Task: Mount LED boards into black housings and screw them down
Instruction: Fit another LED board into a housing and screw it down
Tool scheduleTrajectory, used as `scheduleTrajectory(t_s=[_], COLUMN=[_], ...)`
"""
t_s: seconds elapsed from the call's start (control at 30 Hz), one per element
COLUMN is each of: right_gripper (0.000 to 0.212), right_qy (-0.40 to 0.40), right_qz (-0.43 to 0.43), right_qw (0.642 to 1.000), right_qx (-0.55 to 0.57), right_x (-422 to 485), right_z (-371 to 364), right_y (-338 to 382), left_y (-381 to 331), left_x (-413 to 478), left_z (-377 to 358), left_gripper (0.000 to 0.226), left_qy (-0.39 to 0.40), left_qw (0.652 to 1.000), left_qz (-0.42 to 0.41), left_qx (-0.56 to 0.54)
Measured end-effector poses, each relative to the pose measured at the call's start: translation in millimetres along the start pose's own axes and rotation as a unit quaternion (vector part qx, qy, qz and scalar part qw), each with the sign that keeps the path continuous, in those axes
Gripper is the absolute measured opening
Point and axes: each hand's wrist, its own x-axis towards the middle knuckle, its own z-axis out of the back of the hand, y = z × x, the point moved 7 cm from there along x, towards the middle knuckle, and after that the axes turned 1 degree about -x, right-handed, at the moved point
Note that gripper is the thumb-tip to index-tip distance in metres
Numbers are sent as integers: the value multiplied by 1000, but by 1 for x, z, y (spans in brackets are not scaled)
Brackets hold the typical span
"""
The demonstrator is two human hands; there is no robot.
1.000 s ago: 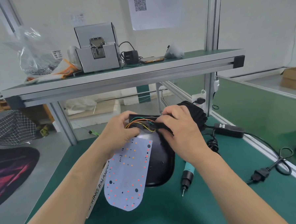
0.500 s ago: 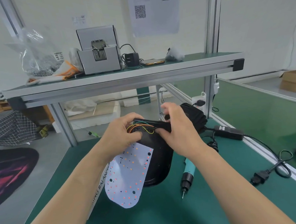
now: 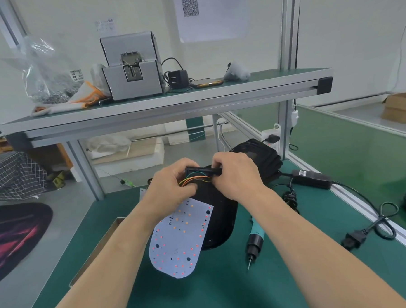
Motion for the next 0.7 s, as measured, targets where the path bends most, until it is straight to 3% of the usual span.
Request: scheduleTrajectory(t_s=[0.23,0.33,0.57,0.7], right_gripper=[4,4,9,11], right_qy=[-36,-17,-36,42], right_qz=[-36,-62,10,24], right_qw=[999,998,991,996], right_qx=[-15,-22,-126,-78], right_x=[1,-3,-11,-17], right_z=[-3,-7,-9,-24], right_y=[-7,-12,-6,-8], left_y=[-4,-1,12,17], left_x=[-8,-12,-23,-28], left_z=[-7,-11,-24,-26], left_gripper=[35,37,46,36], left_qy=[-39,-52,-70,-101], left_qw=[999,998,997,992], left_qz=[-27,-38,-32,-46], left_qx=[6,2,5,51])
